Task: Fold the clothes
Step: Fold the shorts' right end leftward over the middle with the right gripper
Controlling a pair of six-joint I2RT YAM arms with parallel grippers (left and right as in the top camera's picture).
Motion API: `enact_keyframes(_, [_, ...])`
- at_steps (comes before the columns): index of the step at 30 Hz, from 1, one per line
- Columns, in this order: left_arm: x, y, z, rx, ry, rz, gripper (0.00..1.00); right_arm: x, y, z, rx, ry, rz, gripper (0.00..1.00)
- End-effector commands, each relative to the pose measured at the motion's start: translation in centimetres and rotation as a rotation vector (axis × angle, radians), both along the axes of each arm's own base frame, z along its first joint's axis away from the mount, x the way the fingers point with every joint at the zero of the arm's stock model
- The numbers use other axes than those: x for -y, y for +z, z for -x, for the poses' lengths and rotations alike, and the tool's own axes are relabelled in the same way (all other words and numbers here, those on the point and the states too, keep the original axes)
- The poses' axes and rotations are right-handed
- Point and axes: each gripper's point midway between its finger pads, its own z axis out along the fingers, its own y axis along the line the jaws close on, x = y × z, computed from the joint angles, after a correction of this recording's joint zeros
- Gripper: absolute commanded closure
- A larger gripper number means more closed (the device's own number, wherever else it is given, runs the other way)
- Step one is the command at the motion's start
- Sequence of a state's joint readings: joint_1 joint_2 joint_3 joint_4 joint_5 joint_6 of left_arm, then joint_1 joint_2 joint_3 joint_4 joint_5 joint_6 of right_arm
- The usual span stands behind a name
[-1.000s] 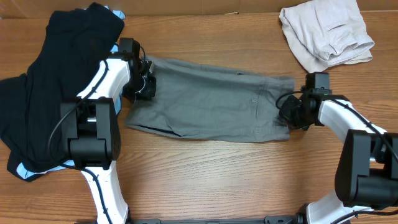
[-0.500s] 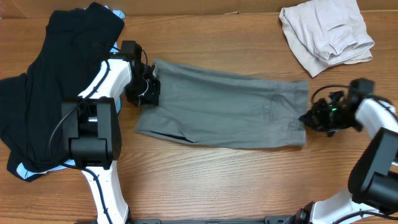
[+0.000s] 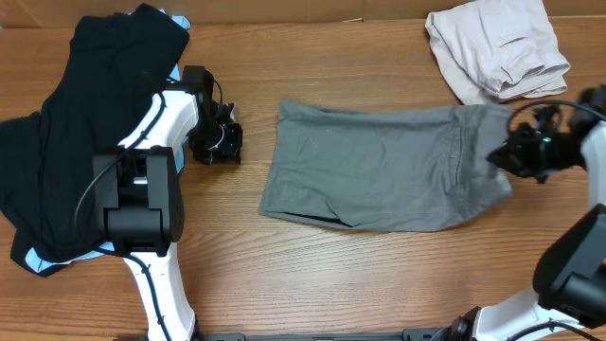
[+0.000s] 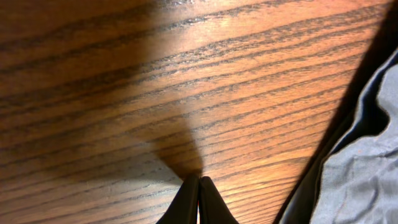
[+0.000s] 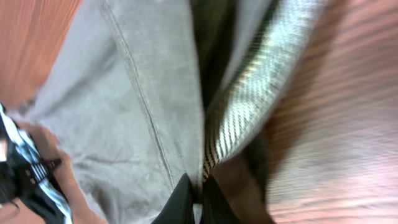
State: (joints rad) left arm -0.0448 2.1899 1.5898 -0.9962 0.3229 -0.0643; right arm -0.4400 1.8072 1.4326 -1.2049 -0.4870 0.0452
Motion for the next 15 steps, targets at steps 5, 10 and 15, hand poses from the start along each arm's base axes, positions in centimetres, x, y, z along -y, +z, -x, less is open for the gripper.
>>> enact_keyframes(5, [0.5, -0.6, -0.3, 0.004, 0.017, 0.019, 0.96, -8.3, 1.3, -1.7, 0.041, 0.200, -0.003, 0.96])
enact_keyframes(10, [1.3, -0.6, -0.5, 0.016, 0.005, 0.023, 0.96, -12.2, 4.7, -2.6, 0.118, 0.249, 0.005, 0.96])
enact_keyframes(15, [2.5, -0.6, -0.9, 0.044, -0.023, 0.026, 0.96, -15.6, 9.5, -2.6, 0.209, 0.305, 0.009, 0.96])
